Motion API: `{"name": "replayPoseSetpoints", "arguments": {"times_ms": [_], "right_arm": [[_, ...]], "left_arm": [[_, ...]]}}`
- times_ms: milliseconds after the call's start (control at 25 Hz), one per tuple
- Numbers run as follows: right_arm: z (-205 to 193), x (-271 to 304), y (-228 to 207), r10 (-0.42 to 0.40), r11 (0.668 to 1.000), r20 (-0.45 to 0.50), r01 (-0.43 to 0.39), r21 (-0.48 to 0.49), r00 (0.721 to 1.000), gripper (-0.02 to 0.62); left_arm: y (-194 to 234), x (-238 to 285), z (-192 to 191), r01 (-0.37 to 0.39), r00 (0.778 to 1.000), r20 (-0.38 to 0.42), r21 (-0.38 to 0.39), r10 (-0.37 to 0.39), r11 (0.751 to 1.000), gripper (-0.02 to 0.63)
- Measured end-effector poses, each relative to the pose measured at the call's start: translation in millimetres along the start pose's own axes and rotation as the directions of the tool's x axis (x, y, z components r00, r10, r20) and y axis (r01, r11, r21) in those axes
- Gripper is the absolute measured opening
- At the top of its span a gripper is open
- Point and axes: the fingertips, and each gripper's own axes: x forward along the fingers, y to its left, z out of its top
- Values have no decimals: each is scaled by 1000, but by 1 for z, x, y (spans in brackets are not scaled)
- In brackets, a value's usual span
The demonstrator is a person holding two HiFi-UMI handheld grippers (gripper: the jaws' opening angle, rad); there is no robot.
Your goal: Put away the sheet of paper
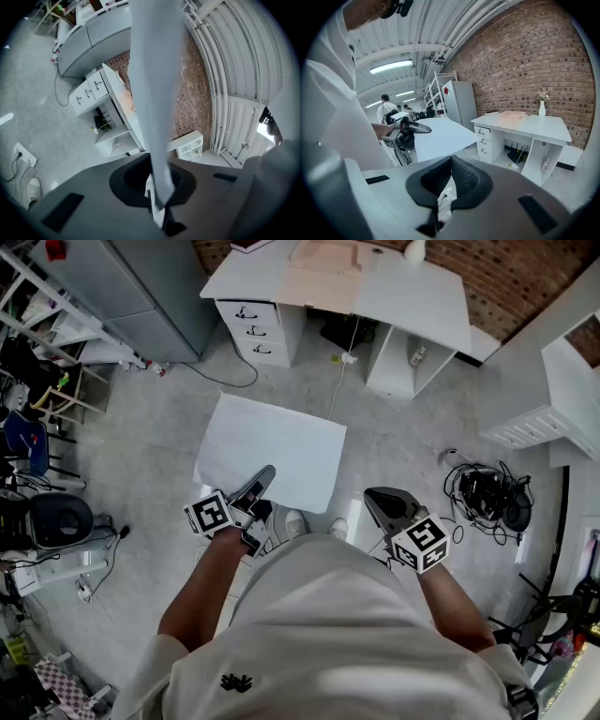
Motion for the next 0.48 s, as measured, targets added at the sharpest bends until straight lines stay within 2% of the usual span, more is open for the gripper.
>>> {"name": "replayPoseSetpoints", "arguments": {"times_ms": [200, 480], "right_arm": [[-16, -38, -24, -3, 999, 22, 2, 32, 1000, 28], [-37, -42, -49, -8, 996, 17, 6, 88, 1000, 28]], "left_arm": [[-37, 28, -34, 51, 998, 29, -118, -48, 992, 23], [-40, 38, -39, 19, 999, 40, -113, -14, 993, 23]]}}
